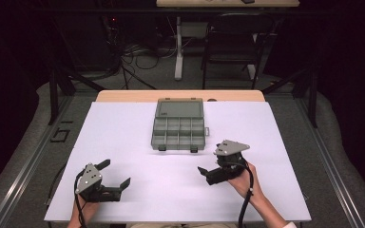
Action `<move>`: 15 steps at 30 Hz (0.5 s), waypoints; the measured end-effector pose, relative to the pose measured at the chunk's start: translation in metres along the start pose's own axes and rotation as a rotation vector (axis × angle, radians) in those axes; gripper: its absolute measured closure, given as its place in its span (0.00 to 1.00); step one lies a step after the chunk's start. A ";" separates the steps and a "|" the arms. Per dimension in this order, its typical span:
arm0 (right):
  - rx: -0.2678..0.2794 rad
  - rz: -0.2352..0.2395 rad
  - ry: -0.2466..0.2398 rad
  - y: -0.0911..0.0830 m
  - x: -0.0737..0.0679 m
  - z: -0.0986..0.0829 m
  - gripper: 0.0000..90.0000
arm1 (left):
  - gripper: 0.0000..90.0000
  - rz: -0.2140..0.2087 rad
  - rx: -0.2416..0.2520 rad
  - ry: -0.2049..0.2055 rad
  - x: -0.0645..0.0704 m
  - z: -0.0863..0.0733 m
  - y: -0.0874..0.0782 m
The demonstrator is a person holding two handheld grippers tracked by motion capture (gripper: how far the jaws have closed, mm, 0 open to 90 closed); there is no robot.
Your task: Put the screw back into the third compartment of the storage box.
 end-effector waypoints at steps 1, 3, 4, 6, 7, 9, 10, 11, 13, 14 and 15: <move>0.010 -0.005 0.005 -0.003 0.000 -0.005 0.00 | 0.00 -0.001 0.000 0.000 0.000 0.000 0.000; 0.028 -0.019 0.019 -0.010 0.000 -0.015 0.00 | 0.00 0.001 -0.001 0.002 0.000 0.000 0.000; 0.038 -0.025 0.030 -0.014 0.001 -0.021 0.00 | 0.00 0.002 0.001 0.002 0.000 0.000 0.001; 0.056 -0.041 0.044 -0.019 0.002 -0.028 0.00 | 0.00 0.001 0.002 0.002 0.000 0.000 0.000; 0.063 -0.046 0.050 -0.022 0.002 -0.032 0.00 | 0.00 0.000 0.004 0.000 0.000 0.000 0.000; 0.074 -0.061 0.062 -0.027 0.000 -0.041 0.00 | 0.00 0.000 -0.001 -0.001 0.000 0.000 0.000; 0.077 -0.065 0.063 -0.030 -0.001 -0.045 0.00 | 0.00 0.002 0.001 -0.001 0.000 0.000 0.001; 0.084 -0.074 0.059 -0.032 -0.002 -0.048 0.00 | 0.00 0.002 0.002 -0.001 0.000 0.000 0.001; 0.096 -0.074 0.061 -0.037 -0.003 -0.052 0.00 | 0.00 0.000 0.001 0.003 0.000 0.000 0.001; 0.105 -0.072 0.059 -0.038 -0.004 -0.053 0.00 | 0.00 -0.001 0.001 0.003 0.001 0.000 0.001; 0.102 -0.076 0.054 -0.040 -0.005 -0.054 0.00 | 0.00 -0.001 0.002 0.002 0.001 0.000 0.001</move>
Point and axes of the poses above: each handheld gripper's, and its own axes: y roughly forward along the jaws, z roughly out of its top, x roughly to its right, the point moved 7 cm from there along y, roughly forward along the jaws, and after that the axes turned 1 degree about -x, right-handed, at the moved point
